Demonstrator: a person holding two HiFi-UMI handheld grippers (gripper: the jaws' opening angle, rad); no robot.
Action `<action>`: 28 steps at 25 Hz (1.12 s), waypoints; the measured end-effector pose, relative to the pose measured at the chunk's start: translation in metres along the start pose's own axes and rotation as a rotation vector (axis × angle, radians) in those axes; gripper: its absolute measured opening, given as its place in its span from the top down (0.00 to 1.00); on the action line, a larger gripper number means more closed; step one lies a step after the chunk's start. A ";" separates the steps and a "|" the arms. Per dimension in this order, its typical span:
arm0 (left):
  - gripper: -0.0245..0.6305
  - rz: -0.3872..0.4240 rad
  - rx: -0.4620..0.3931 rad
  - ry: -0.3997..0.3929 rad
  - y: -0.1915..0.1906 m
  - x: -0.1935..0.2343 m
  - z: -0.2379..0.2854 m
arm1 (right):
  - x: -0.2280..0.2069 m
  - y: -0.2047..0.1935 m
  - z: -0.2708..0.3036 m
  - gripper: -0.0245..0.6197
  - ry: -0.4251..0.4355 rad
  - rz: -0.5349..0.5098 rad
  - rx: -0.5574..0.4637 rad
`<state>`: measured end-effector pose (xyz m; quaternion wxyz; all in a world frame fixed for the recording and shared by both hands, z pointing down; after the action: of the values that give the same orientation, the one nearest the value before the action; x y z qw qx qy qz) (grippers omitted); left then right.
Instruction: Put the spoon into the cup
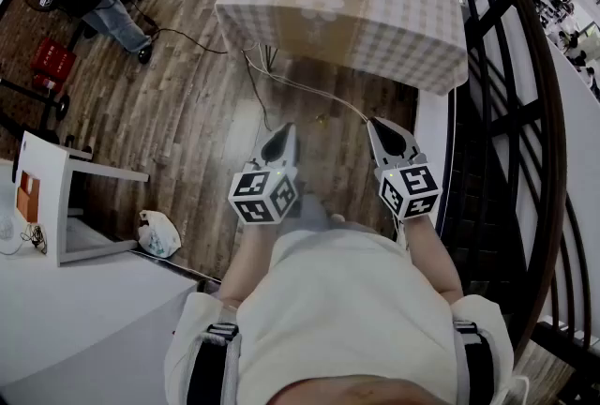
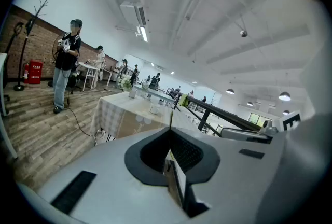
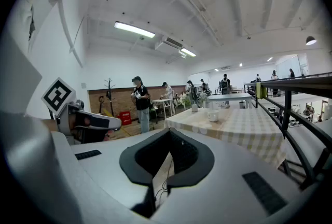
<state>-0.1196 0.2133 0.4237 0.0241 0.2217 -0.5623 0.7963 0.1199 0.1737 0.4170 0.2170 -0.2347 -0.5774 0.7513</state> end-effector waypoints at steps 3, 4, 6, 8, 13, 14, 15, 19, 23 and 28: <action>0.96 0.014 -0.007 -0.003 0.002 -0.004 -0.005 | 0.002 -0.003 -0.009 0.96 -0.014 0.010 0.000; 0.96 0.014 -0.011 -0.002 0.002 -0.006 -0.007 | 0.003 -0.003 -0.011 0.96 -0.013 0.008 0.004; 0.96 0.009 -0.018 0.007 0.001 -0.008 -0.009 | 0.004 -0.005 -0.013 0.96 -0.004 -0.002 0.014; 0.96 0.008 -0.026 0.014 0.000 -0.010 -0.010 | 0.007 -0.006 -0.012 0.96 0.007 -0.013 0.018; 0.96 0.001 -0.027 0.008 -0.001 -0.012 -0.009 | 0.008 -0.001 -0.012 0.96 0.006 -0.023 0.006; 0.96 0.000 -0.027 0.006 -0.001 -0.014 -0.008 | 0.006 0.000 -0.014 0.96 0.002 -0.023 0.006; 0.96 -0.001 -0.029 0.004 -0.002 -0.016 -0.006 | 0.003 -0.001 -0.016 0.96 -0.001 -0.024 0.006; 0.96 0.003 -0.037 0.001 -0.004 -0.028 0.000 | -0.009 -0.004 -0.025 0.96 -0.010 -0.017 0.000; 0.96 -0.001 -0.044 -0.004 -0.004 -0.031 -0.004 | -0.007 -0.006 -0.030 0.96 0.000 -0.009 -0.014; 0.96 -0.008 -0.048 -0.009 -0.003 -0.040 0.004 | -0.018 -0.004 -0.030 0.96 0.006 0.015 -0.026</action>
<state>-0.0817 0.2187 0.4124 0.0299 0.2269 -0.5804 0.7815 0.1526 0.1865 0.4162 0.2101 -0.2441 -0.5849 0.7444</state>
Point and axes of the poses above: the fingertips, and each gripper's own axes: z forward along the fingers, x to its left, y out of its top, the point moved 9 cm from there along -z, backward along the fingers, and after that the axes turned 1 degree about -y, right-handed, at the moved point
